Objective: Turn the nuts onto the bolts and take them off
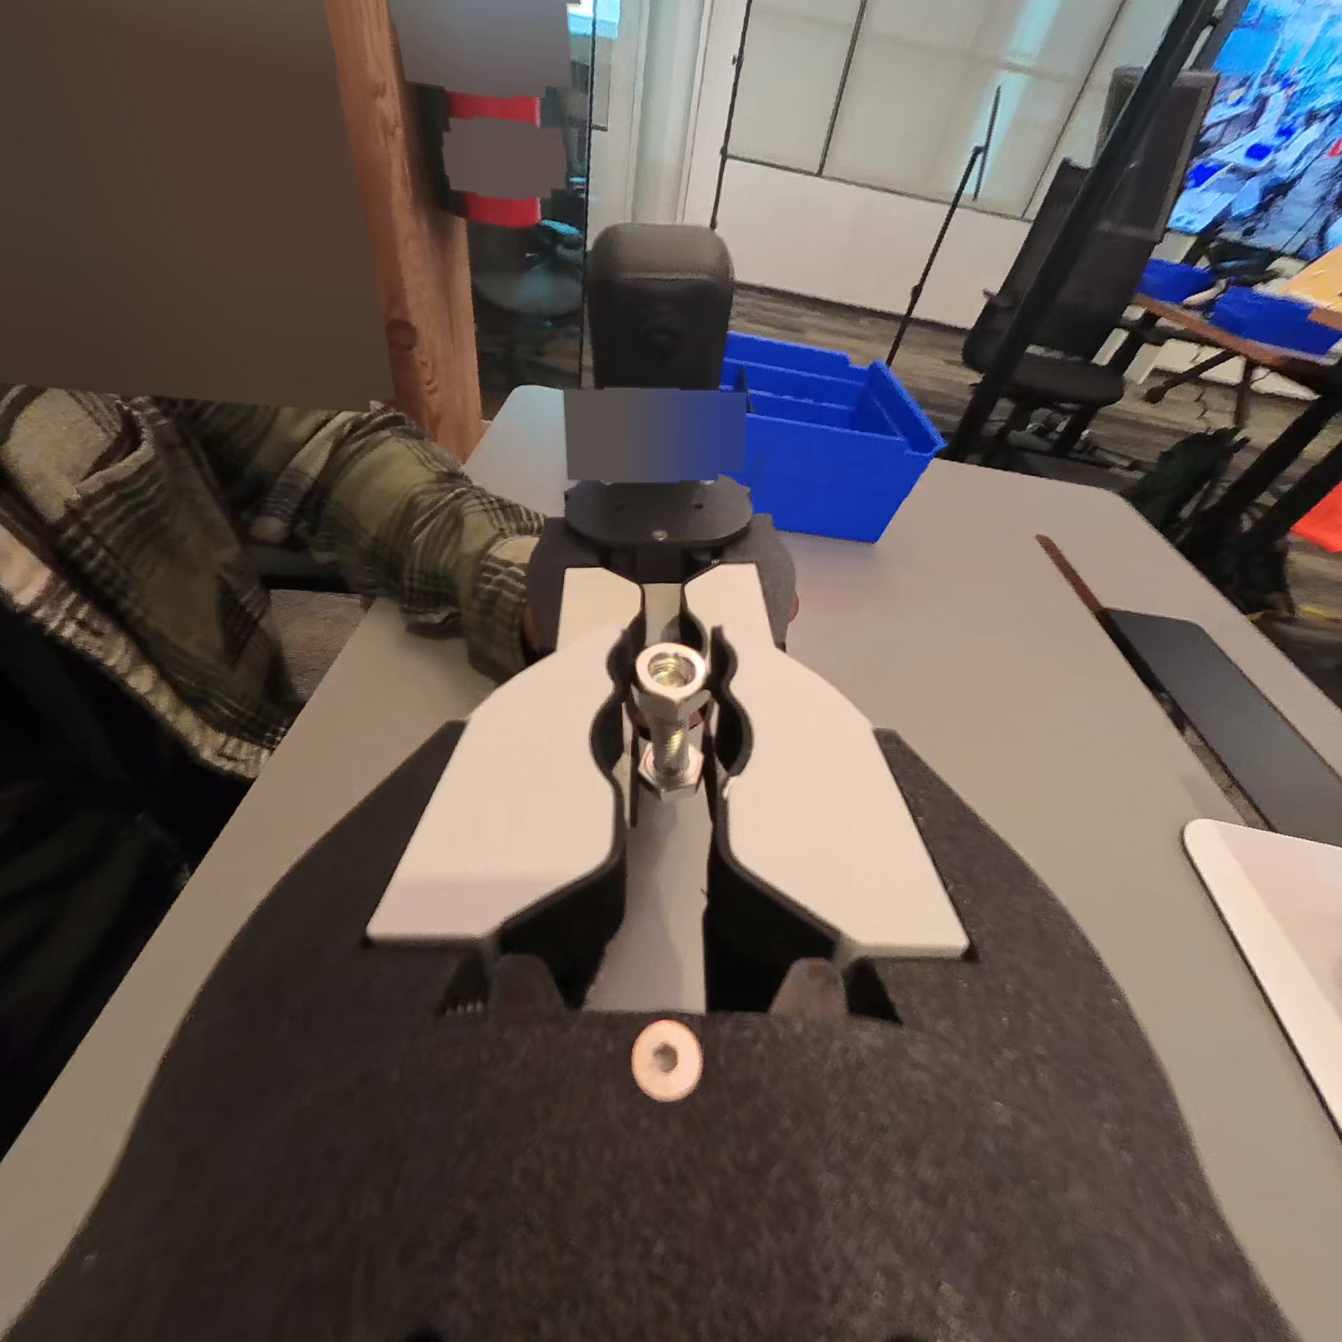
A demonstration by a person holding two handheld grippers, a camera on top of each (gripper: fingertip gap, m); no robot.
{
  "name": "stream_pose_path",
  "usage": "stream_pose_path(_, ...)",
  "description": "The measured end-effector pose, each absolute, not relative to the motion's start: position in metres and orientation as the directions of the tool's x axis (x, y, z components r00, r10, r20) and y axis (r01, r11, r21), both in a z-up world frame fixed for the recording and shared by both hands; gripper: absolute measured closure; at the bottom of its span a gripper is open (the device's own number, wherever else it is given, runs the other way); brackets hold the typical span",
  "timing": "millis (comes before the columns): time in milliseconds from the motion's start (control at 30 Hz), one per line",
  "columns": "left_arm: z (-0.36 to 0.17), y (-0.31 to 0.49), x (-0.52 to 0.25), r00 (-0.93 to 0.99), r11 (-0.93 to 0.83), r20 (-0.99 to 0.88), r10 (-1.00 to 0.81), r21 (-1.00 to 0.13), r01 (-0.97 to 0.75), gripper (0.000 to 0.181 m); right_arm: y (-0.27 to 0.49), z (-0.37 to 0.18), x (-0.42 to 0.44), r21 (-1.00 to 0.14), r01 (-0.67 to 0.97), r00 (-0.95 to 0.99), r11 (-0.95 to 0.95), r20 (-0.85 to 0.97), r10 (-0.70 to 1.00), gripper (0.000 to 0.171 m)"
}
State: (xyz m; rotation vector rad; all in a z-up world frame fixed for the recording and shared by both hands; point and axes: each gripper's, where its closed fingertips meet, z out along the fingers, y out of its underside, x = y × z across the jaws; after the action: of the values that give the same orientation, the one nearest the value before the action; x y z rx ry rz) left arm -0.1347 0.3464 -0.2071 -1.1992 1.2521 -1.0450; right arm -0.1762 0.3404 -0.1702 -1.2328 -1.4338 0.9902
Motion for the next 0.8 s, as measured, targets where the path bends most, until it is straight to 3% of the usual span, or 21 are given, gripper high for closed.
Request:
stream_pose_path(267, -0.209, 0.368, -0.143, 0.227, 0.122, -0.143, -0.963, -0.987, -0.102, 0.162, 0.375, -0.170, -0.170, -0.998, 0.038, 0.456, 0.058, 0.069, 0.887, 0.151)
stream_pose_path(433, -0.213, 0.367, -0.140, 0.221, 0.118, -0.142, -0.965, -0.986, -0.117, 0.162, 0.376, -0.172, -0.168, -0.995, 0.060, 0.547, 0.086, 0.104, 0.830, 0.151)
stream_pose_path(533, -0.209, 0.363, -0.140, 0.194, 0.114, -0.130, -0.972, -0.989, -0.092, 0.162, 0.374, -0.173, -0.168, -0.992, 0.090, 0.511, 0.088, 0.122, 0.851, 0.138)
stream_pose_path(633, -0.207, 0.359, -0.139, 0.161, 0.108, -0.119, -0.980, -0.991, -0.076, 0.162, 0.370, -0.166, -0.167, -0.985, 0.110, 0.424, 0.130, 0.165, 0.891, 0.109)
stream_pose_path(733, -0.206, 0.349, -0.136, 0.077, 0.081, -0.085, -0.993, -0.995, -0.049, 0.162, 0.348, -0.153, -0.164, -0.964, 0.124, 0.123, 0.235, 0.249, 0.961, 0.096)
stream_pose_path(800, -0.205, 0.341, -0.135, 0.012, 0.065, -0.065, -0.998, -0.997, -0.034, 0.162, 0.328, -0.146, -0.159, -0.973, 0.081, -0.112, 0.215, 0.206, 0.972, 0.098)
